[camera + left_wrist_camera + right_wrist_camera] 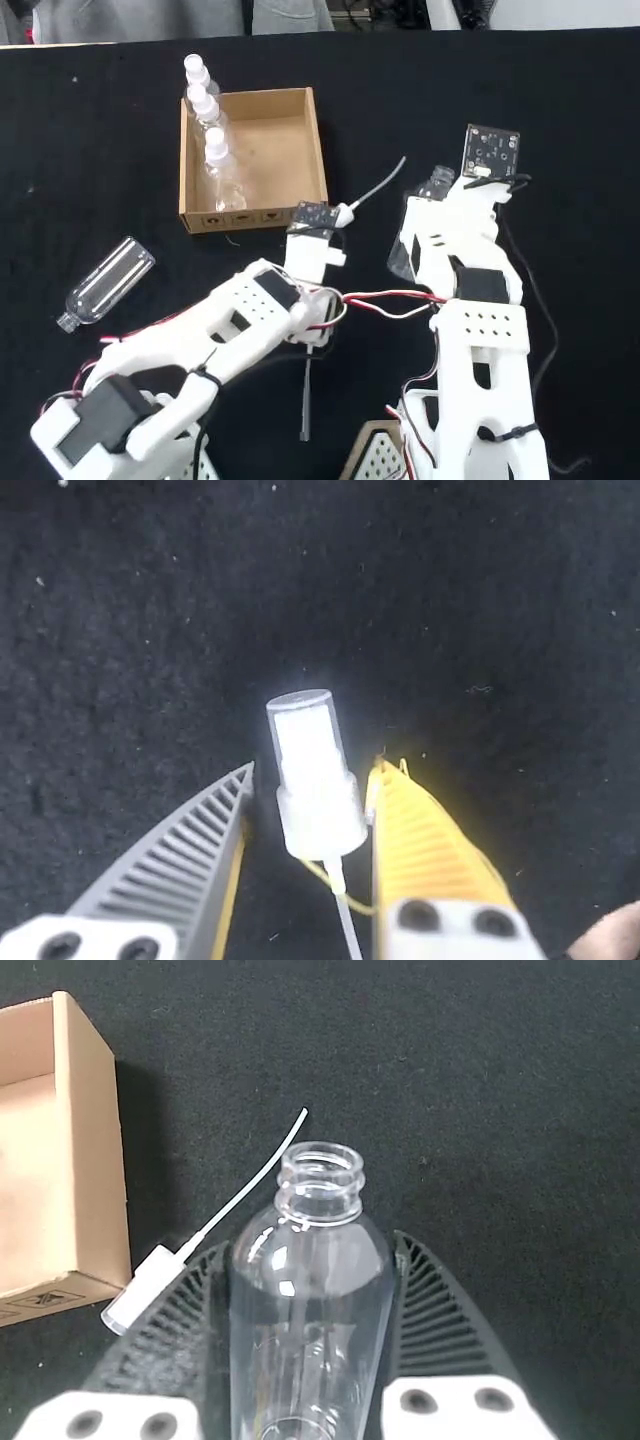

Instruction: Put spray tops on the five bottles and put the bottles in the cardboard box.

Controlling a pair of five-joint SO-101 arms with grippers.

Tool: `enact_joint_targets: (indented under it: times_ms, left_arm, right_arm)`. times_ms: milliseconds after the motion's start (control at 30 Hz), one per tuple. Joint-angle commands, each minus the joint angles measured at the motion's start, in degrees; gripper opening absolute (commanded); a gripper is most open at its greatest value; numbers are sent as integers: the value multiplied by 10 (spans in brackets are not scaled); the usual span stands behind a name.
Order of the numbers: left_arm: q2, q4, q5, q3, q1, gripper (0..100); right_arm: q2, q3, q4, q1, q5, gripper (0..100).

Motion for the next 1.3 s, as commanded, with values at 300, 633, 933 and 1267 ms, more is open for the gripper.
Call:
enact_joint_targets:
  times_ms: [300, 633, 933, 1267]
  left_arm:
    - [2, 87, 8, -62, -1, 165]
    - [3, 82, 4, -62, -2, 100]
    - [86, 90, 4, -114, -2, 95]
    - [143, 185, 3, -205, -2, 94]
  right_arm:
    - [-22, -8, -17, 13, 0, 91]
    - [-22, -8, -17, 13, 0, 91]
    - [-22, -8, -17, 13, 0, 92]
    - [-22, -8, -17, 13, 0, 92]
